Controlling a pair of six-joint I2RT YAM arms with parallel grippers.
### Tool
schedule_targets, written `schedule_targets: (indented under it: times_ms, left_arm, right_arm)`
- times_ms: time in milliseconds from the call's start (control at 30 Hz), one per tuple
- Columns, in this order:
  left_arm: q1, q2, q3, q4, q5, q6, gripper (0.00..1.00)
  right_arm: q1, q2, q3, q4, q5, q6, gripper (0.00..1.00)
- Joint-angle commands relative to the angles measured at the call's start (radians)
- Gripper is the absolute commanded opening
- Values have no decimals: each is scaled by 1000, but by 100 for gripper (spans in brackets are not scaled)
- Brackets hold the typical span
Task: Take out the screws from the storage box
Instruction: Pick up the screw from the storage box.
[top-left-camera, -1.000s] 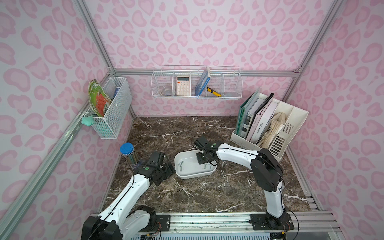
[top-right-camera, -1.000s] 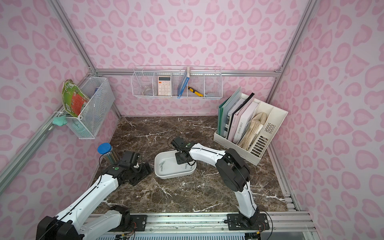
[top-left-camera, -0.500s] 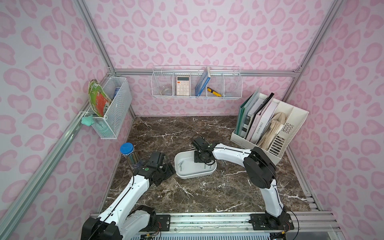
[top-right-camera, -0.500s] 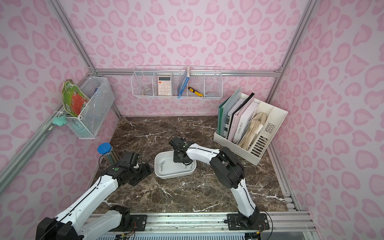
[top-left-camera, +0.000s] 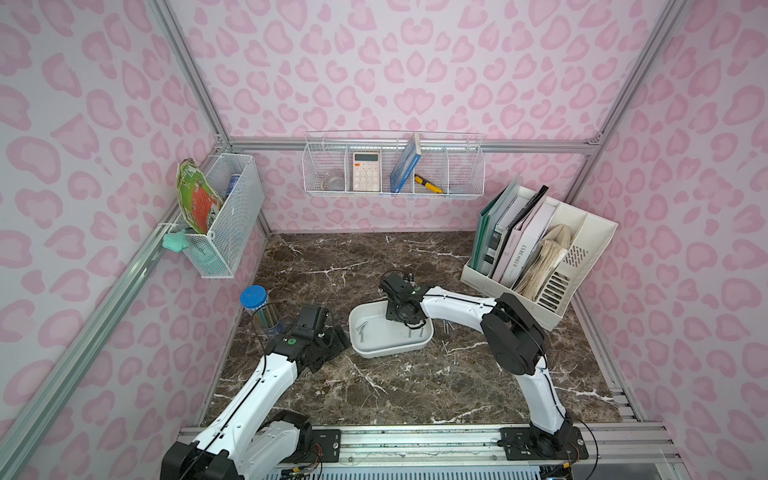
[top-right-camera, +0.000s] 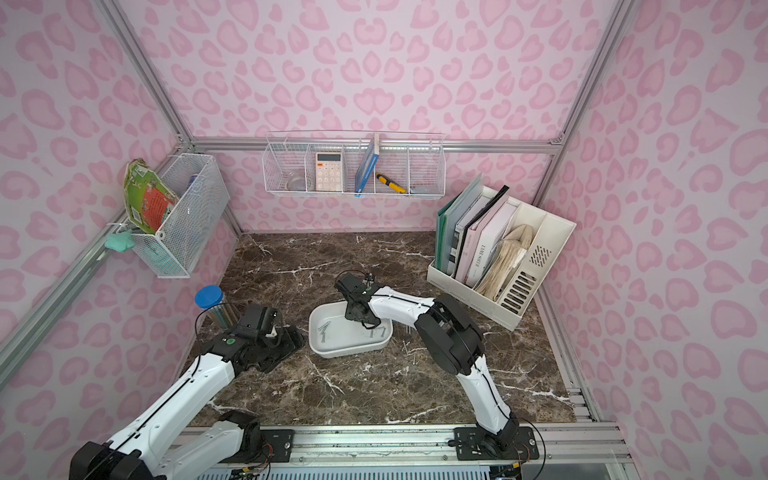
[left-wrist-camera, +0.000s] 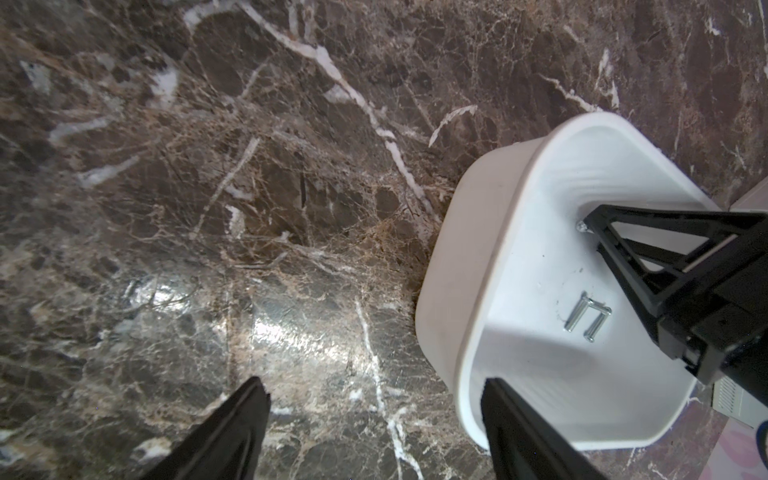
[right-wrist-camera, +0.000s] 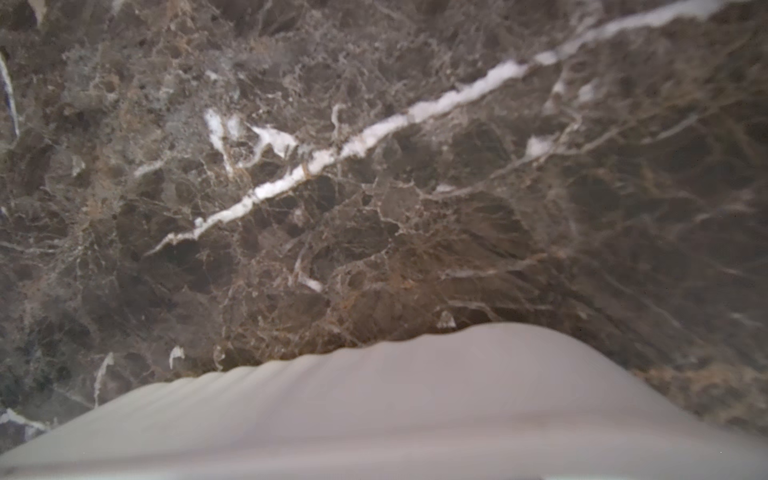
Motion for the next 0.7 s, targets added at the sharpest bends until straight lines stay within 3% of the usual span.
schedule_targets:
  times_ms: [0, 200, 667]
  left_arm:
    - [0, -5, -3, 8, -10, 1, 85]
    - [0, -5, -4, 7, -10, 3, 85]
    - [0, -10, -11, 12, -4, 0, 85]
  right_arm:
    - [1, 15, 24, -58, 38, 27, 52]
    - [5, 26, 33, -66, 50, 29, 47]
    - [17, 28, 23, -141, 60, -40, 16]
